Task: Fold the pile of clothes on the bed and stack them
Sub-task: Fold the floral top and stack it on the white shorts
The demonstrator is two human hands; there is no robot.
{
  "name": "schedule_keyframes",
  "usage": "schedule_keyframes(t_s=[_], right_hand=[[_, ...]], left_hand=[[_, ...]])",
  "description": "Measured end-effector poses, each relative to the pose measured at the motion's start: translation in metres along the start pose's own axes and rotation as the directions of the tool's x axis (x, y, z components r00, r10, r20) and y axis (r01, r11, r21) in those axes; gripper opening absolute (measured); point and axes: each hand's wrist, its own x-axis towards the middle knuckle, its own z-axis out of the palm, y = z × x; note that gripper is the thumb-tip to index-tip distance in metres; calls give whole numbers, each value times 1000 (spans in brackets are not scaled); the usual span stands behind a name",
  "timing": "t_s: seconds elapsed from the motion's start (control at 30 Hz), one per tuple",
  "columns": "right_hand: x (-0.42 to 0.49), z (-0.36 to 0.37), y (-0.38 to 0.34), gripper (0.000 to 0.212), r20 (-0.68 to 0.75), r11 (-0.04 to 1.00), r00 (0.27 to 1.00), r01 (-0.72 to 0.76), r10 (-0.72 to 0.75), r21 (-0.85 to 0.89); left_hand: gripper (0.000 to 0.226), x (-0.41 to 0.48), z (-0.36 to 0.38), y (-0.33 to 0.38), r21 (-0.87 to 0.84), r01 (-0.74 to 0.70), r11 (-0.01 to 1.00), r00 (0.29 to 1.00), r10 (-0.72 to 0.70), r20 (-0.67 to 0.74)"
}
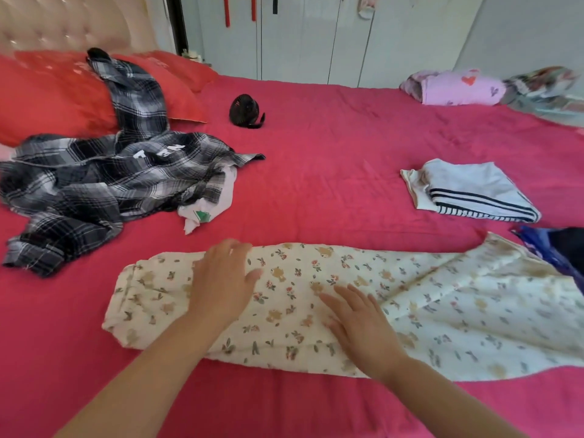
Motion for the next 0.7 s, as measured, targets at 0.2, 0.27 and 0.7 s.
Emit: schedule_keyframes(t_s=[0.2, 0.27, 0.7], right_hand=[[-23, -32, 89, 50, -42, 983, 985, -171, 168, -74], [-32, -39, 117, 56, -34, 972, 976, -217, 215, -92], [-7, -69, 215, 51, -176, 937, 955, -275, 240, -215]], left_hand=[[46, -21, 66, 138, -195, -312, 930, 898, 356, 257], [48, -22, 84, 168, -209, -313, 926, 876, 367, 312], [27, -15, 143, 242, -336, -127, 933, 914, 242, 326]])
